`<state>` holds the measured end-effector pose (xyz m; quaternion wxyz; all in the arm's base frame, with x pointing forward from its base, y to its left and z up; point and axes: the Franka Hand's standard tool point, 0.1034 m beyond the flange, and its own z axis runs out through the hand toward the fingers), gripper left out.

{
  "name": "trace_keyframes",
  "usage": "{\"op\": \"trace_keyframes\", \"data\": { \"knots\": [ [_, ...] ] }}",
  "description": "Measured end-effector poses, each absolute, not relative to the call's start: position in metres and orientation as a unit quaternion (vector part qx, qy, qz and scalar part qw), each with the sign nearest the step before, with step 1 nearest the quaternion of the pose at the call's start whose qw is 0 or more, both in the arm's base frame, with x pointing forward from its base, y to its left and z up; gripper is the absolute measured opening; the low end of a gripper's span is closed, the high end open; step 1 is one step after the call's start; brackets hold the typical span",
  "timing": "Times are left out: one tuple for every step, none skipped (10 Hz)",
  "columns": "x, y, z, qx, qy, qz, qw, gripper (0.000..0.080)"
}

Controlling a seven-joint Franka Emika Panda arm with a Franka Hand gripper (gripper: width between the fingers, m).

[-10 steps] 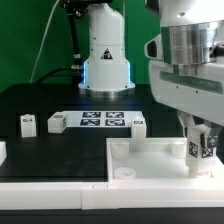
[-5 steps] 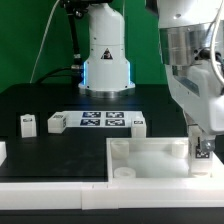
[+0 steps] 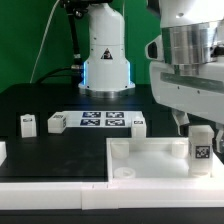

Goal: Assemble one leg

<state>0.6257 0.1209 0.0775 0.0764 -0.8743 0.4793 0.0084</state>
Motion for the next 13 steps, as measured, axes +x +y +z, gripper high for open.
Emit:
{"op": "trace_keyframes", "data": {
  "knots": [
    [0.6254, 0.1217, 0.0773, -0.899, 0.432, 0.005, 0.077, 0.0649],
    [0.6253, 0.1217, 0.0771, -0.927, 0.367, -0.001, 0.077, 0.0649],
    [0.6257, 0.1206, 0.0772, -0.948, 0.308, -0.006, 0.076, 0.0649],
    [0.6261, 0.1192, 0.0777, -0.963, 0.258, -0.007, 0.076, 0.0649],
    [0.6269, 0.1188, 0.0785, -0.976, 0.202, -0.012, 0.075, 0.0649],
    [0.6268, 0.1188, 0.0786, -0.983, 0.168, -0.014, 0.073, 0.0649],
    [0.6267, 0.1188, 0.0791, -0.990, 0.122, -0.019, 0.070, 0.0649],
    [0.6264, 0.1186, 0.0787, -0.993, 0.096, -0.021, 0.069, 0.0649],
    [0.6266, 0.1174, 0.0786, -0.996, 0.062, -0.023, 0.068, 0.0649],
    [0.6266, 0.1175, 0.0786, -0.995, 0.067, -0.023, 0.068, 0.0649],
    [0.6266, 0.1174, 0.0786, -0.995, 0.068, -0.023, 0.068, 0.0527],
    [0.6266, 0.1173, 0.0786, -0.995, 0.068, -0.023, 0.068, 0.0391],
    [0.6268, 0.1156, 0.0785, -0.995, 0.068, -0.023, 0.067, 0.0391]
  ]
}}
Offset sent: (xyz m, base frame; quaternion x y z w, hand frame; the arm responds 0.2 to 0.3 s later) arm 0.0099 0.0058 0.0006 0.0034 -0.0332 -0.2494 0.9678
